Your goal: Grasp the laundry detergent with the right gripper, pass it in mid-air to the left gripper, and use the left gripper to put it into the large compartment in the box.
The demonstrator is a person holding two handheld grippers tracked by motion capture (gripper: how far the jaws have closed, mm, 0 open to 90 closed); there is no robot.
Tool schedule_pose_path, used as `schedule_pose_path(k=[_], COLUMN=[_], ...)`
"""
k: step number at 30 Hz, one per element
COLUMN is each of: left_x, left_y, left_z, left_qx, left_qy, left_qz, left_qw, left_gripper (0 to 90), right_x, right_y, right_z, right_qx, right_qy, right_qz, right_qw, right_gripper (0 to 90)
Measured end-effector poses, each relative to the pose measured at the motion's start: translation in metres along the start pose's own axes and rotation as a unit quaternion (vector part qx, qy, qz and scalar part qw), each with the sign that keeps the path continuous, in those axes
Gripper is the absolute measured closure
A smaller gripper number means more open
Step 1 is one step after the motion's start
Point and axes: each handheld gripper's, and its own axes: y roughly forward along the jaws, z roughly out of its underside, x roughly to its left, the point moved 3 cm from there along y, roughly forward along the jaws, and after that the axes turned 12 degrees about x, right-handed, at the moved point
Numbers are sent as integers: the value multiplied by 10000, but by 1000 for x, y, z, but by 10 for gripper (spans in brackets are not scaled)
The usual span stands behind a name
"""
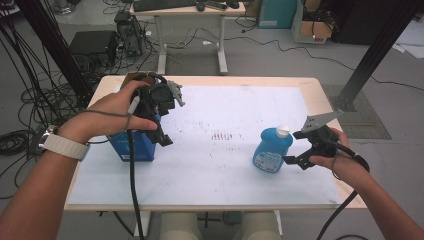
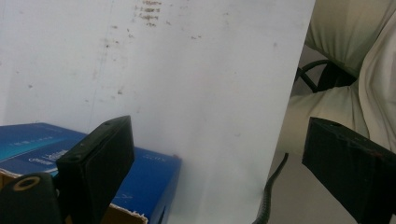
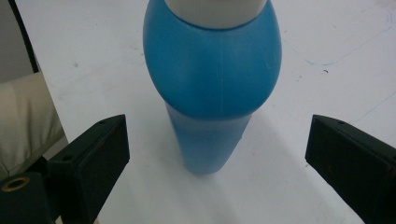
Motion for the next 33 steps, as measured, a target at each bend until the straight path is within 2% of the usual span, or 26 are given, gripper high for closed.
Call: schedule_pose_path(k=[11, 12, 13, 18, 19, 20, 33], left_x=[0, 0, 0, 0, 0, 0, 0], left_y=[0, 0, 0, 0, 0, -1, -1], left_z=[0, 0, 0, 1, 1, 1, 1], left_qx=[0, 1, -3, -1, -3, -2, -12], left_qy=[4, 1, -2, -6, -10, -7, -15], left_qz=[1, 2, 4, -2, -2, 1, -3], left_qw=[10000, 10000, 10000, 10000, 10000, 10000, 10000], left_gripper=[96, 96, 96, 96, 96, 96, 96], right_x=[0, 1, 1, 0, 0, 1, 1], right_y=[0, 1, 1, 0, 0, 1, 0], right_z=[0, -1, -1, 0, 0, -1, 0], right_qx=[5, -25, -23, 3, 2, -28, -31], right_qy=[0, 105, 111, -6, -1, 115, 78], right_qz=[-2, -2, 1, 0, -1, 2, -7], right_qw=[10000, 9999, 9999, 10000, 10000, 9999, 10000], right_gripper=[62, 62, 62, 63, 63, 63, 63])
